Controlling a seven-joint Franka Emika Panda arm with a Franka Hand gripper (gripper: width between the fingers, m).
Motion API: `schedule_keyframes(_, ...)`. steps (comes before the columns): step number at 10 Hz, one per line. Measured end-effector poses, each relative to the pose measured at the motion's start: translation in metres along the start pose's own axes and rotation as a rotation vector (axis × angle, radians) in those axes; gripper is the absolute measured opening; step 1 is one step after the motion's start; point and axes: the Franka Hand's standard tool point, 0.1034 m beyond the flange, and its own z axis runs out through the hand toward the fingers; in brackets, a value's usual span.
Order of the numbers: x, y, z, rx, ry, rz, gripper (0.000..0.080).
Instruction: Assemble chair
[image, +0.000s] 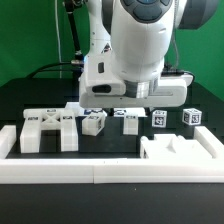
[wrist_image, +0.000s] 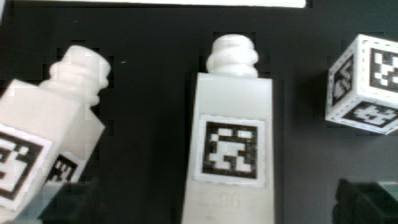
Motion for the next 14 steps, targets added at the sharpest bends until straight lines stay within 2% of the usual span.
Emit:
schedule_keyframes(1, 0.001, 0.0, 0.002, 0.002, -0.059, 0.001, 0.0649)
schedule_keyframes(2, 0.008, -0.001, 0.001, 0.001, -0.052, -0.001, 0.0649)
schedule_keyframes(5, 0.011, -0.002, 0.003, -0.002, -0.043, -0.003, 0.0649)
schedule_keyframes(10, 0.018, -0.001, 0.022, -0.004, -0.033, -0.001, 0.0649)
schedule_keyframes(11, 0.018, -0.001, 0.023, -0.004, -0.032, -0.001, 0.0562)
schedule_keyframes(12, 0.017, -0.001, 0.025, -0.004, -0.034, -0.002, 0.0427)
schedule_keyframes(13, 0.017, -0.001, 0.025, -0.004, -0.035, -0.002, 0.0427)
schedule_keyframes(14, 0.017, -0.001, 0.025, -0.004, -0.035, -0.002, 0.0288)
